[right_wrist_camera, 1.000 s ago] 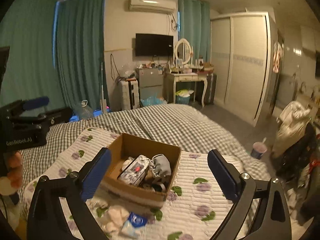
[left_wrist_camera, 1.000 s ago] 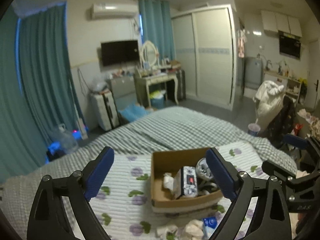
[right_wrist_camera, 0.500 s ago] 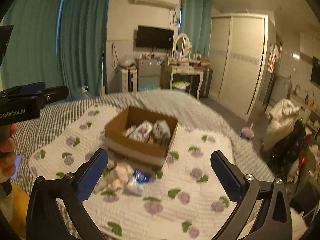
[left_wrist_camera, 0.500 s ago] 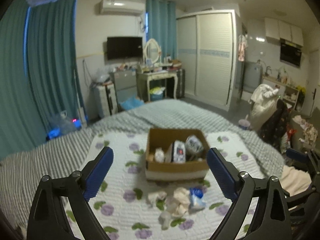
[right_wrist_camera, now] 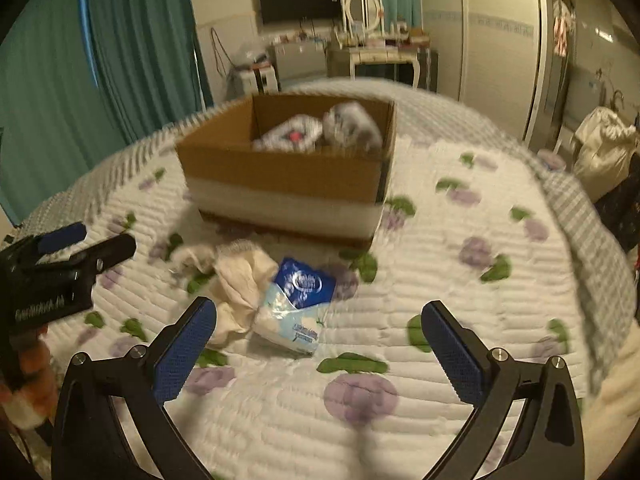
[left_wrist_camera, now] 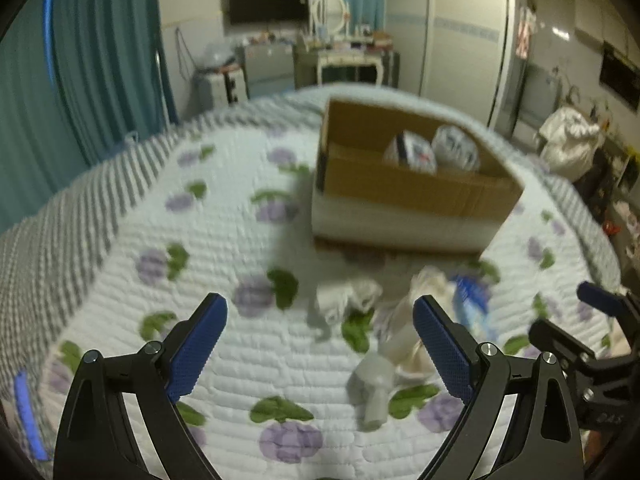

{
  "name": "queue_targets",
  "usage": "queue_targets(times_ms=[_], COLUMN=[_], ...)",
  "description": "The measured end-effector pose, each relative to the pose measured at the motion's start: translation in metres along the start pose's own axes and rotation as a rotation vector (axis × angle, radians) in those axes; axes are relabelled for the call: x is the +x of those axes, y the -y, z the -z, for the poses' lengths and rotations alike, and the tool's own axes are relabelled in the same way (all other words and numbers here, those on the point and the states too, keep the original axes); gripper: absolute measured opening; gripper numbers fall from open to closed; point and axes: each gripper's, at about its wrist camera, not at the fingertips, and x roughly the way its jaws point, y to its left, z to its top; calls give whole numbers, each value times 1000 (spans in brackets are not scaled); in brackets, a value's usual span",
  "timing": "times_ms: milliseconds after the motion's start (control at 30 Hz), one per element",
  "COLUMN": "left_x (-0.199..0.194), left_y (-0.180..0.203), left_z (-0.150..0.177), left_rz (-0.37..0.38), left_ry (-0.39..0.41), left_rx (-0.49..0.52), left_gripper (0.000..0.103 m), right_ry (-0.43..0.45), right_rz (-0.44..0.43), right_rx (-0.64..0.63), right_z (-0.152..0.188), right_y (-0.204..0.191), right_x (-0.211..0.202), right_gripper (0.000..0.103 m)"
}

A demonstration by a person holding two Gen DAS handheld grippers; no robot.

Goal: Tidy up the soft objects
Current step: 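Grasp the white plastic tube with the left tool while the right tool grasps the blue Vinda tissue pack, then carry the tube and tissue pack over the box and open both tools inside it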

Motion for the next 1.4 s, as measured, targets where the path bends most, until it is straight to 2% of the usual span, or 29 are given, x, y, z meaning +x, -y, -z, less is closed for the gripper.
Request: queue_targets(times_ms=[67,267,333,367,433,467,533,667,733,800,1033,1400], left_x=[14,39,46,48,51,53,57,58,57,53,37,-26], left_y=[2,9,11,13,19,21,26,27,29,32,36,25], left_z=[8,30,36,39,42,44,45,44,43,44,45,27], left_rz=[7,12,27,40,56,58,75,120,151,164,155,142], left_ry=[-31,-93,-124,-133,-147,-153,-165,-174,-181,-183,-174,-74], left_rx=[11,66,75,82,105,117,133,137,140,154,172,130], left_gripper=[96,94,94,92,81,80,69,54,38,30,29,29], right_ry=[-35,-112,-136,-148,-165,-166,-157,-139,-125,-116,-85,0], right_rz=[-7,-67,-89,-98,-117,-116,-105,-109,-111,-111,-96,-90], right_rx=[18,73,86,89,87,82,71,86,97,104,102,88], right_z=[4,4,4,4,7,8,9,11,12,13,19,23], right_y=[1,2,2,2,-1,-2,-5,-3,-1,1,1,-8], right_x=[23,62,72,76,81,81,78,70,65,60,38,-22], right_gripper=[103,86,71,69,57,57,55,54,54,54,54,54])
